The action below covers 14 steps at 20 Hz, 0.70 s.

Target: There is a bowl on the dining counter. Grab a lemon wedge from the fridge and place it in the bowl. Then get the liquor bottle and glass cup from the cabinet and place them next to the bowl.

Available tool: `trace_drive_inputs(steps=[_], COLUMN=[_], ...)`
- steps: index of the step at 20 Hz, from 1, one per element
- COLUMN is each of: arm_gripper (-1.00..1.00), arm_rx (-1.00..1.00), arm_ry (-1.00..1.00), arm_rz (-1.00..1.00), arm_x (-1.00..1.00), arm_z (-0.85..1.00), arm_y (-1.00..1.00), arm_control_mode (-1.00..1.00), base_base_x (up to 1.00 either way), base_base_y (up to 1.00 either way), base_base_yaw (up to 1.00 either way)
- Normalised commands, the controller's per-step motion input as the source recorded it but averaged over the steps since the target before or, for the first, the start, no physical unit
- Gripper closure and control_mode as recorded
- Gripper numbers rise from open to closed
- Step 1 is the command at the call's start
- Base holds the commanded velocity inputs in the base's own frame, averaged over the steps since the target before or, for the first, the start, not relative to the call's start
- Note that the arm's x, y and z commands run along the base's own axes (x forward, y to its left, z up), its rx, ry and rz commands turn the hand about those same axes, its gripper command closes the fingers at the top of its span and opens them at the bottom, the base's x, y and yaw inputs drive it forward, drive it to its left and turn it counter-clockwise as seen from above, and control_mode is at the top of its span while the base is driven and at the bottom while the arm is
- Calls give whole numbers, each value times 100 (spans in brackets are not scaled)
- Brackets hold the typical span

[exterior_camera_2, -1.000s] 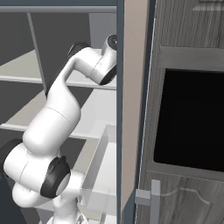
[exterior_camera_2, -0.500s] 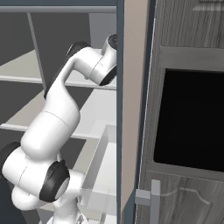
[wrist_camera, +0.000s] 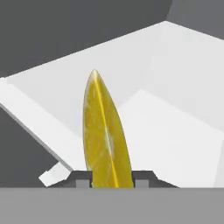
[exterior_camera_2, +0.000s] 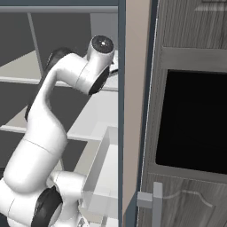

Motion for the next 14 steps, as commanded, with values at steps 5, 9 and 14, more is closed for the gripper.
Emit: trace_drive_inputs(steps=[5,9,14], arm_gripper=[100,100,100], arm_rx=[-5,-1,0], arm_ry=[-4,-3,-4], arm_rz=[0,0,0], arm_x=[-92,-100,-100], arm_z=[4,8,0], arm_y=[58,48,29], arm_control_mode=[-100,-100,-100], base_base_x=[0,0,0], base_base_y=[0,0,0], base_base_yaw=[0,0,0])
